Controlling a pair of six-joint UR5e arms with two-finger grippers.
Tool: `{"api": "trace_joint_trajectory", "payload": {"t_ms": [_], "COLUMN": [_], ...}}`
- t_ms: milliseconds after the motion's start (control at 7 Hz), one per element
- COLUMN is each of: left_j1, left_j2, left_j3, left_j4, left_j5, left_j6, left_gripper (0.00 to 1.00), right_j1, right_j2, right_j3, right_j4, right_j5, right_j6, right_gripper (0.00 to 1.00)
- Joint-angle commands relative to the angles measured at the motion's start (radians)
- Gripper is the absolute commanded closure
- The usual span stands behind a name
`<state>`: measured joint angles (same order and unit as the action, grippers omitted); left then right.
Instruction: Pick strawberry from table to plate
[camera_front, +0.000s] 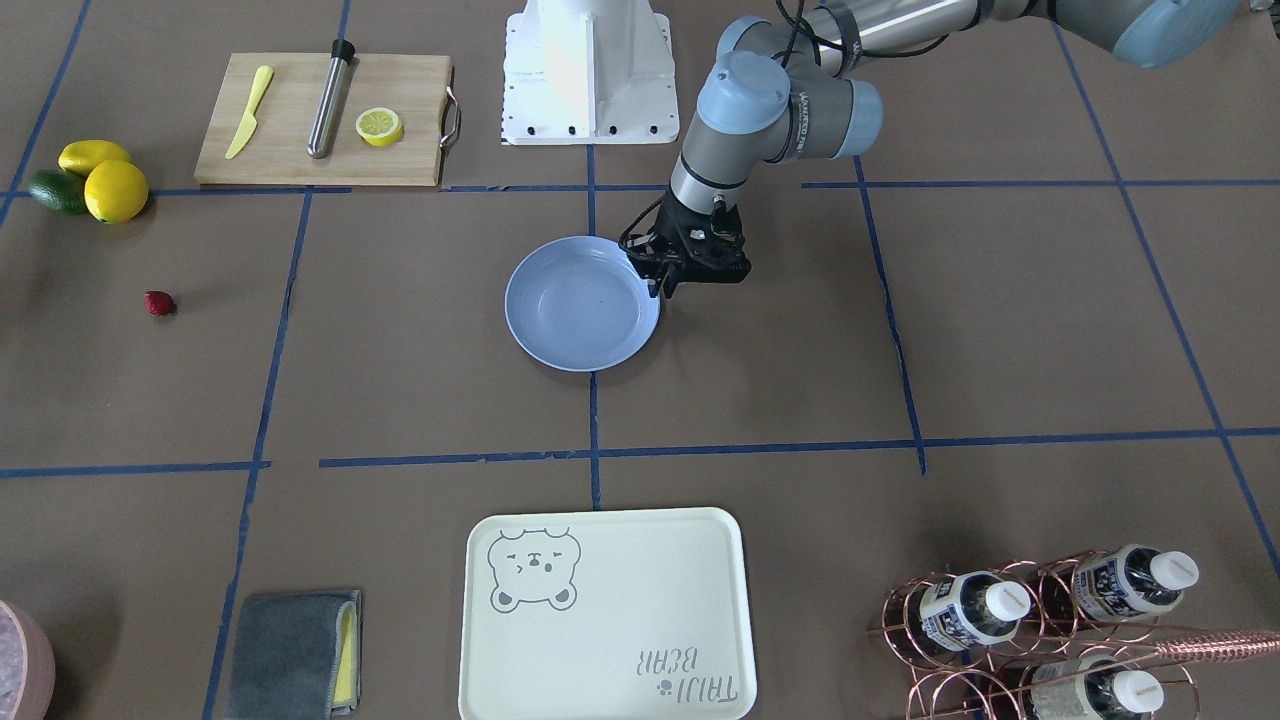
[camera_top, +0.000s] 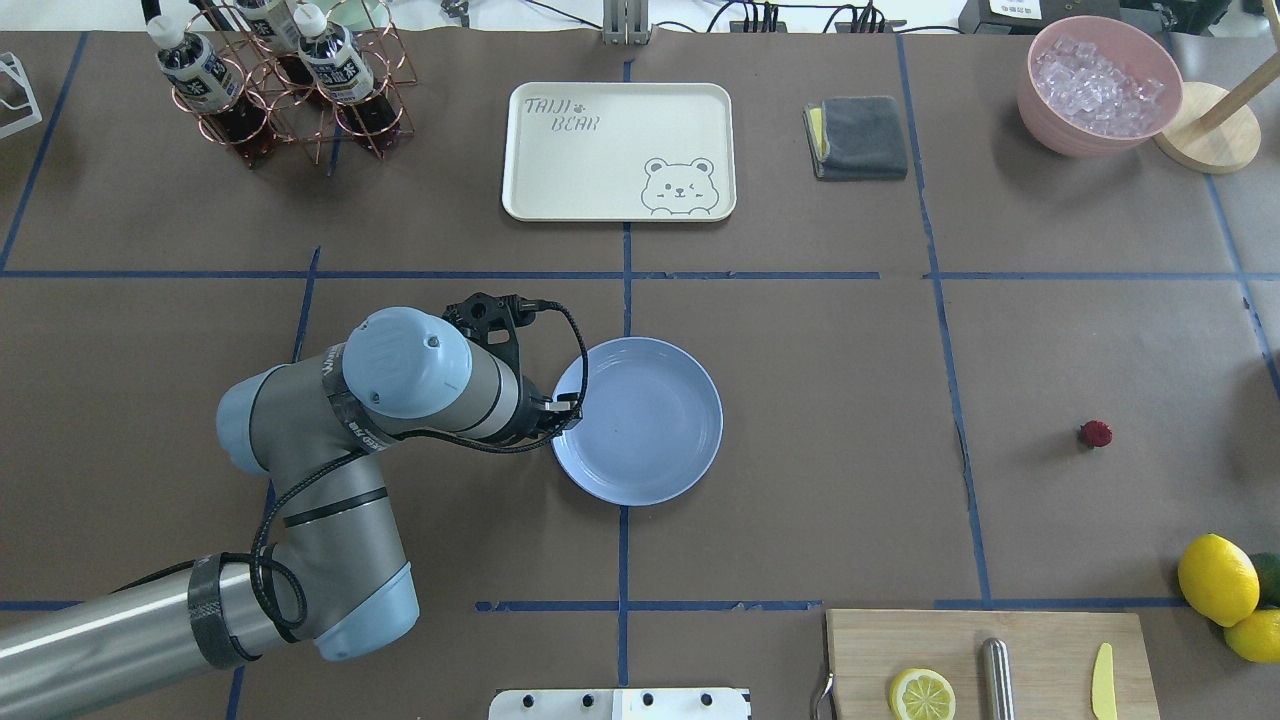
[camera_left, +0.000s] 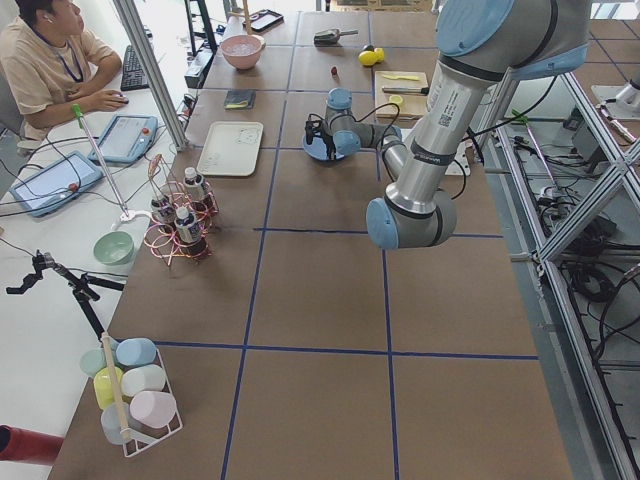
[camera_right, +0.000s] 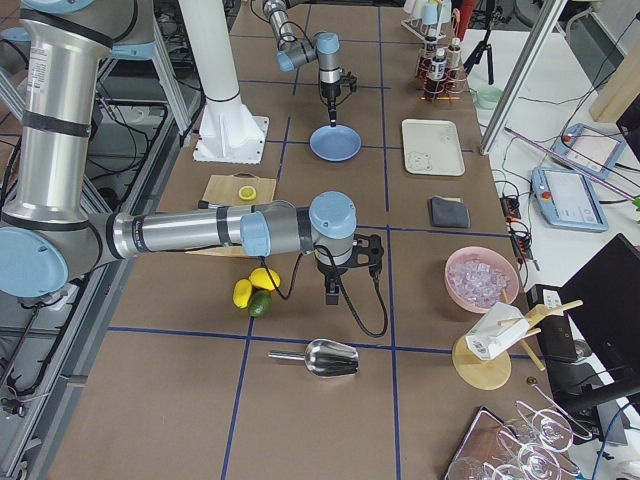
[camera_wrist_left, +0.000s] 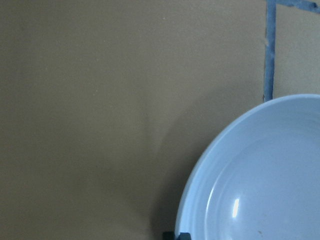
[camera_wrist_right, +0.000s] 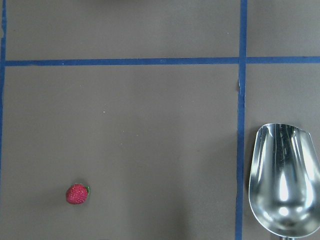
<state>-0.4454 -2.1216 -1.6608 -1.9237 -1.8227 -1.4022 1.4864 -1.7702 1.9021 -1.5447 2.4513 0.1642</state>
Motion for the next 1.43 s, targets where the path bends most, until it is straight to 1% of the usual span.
{"api": "trace_joint_trajectory", "payload": {"t_ms": [0,143,286,429,571,714,857,1000,1143,1286], "left_j1": [-0.009,-0.021,-0.032,-0.042,-0.07,-0.106,-0.113,-0.119,-0.119,-0.118], "left_j2": [0.018,0.046,0.048,0.048,0.051,0.07,0.075,0.075,0.075,0.077], "left_j3": [-0.049,-0.104,-0.137,-0.154,-0.183,-0.21,-0.223,-0.229,-0.232,-0.232], "left_j4": [0.002,0.002,0.002,0.0,0.0,-0.001,-0.001,-0.001,-0.001,-0.001], "left_j5": [-0.001,-0.006,-0.009,-0.013,-0.059,-0.097,-0.098,-0.098,-0.098,-0.098], "left_j6": [0.002,0.003,0.003,0.003,0.002,0.002,0.003,0.003,0.002,0.002], "left_gripper": [0.27,0.27,0.26,0.26,0.26,0.26,0.26,0.25,0.24,0.24], "right_j1": [0.0,-0.005,-0.027,-0.082,-0.133,-0.184,-0.242,-0.344,-0.441,-0.506], "right_j2": [0.0,0.001,0.001,0.001,-0.002,-0.065,-0.071,-0.074,-0.075,-0.077], "right_j3": [0.0,0.008,0.008,0.006,0.005,0.002,0.002,-0.008,-0.009,-0.011], "right_j4": [0.0,0.003,0.029,0.082,0.179,0.31,0.399,0.505,0.55,0.563], "right_j5": [0.0,0.018,0.04,0.029,0.019,0.0,-0.047,-0.139,-0.2,-0.253], "right_j6": [0.001,0.003,0.005,0.064,0.221,0.282,0.433,0.603,0.699,0.736], "right_gripper": [0.0,0.0,0.0,0.0,0.0,0.0,0.0,0.0,0.0,0.0]}}
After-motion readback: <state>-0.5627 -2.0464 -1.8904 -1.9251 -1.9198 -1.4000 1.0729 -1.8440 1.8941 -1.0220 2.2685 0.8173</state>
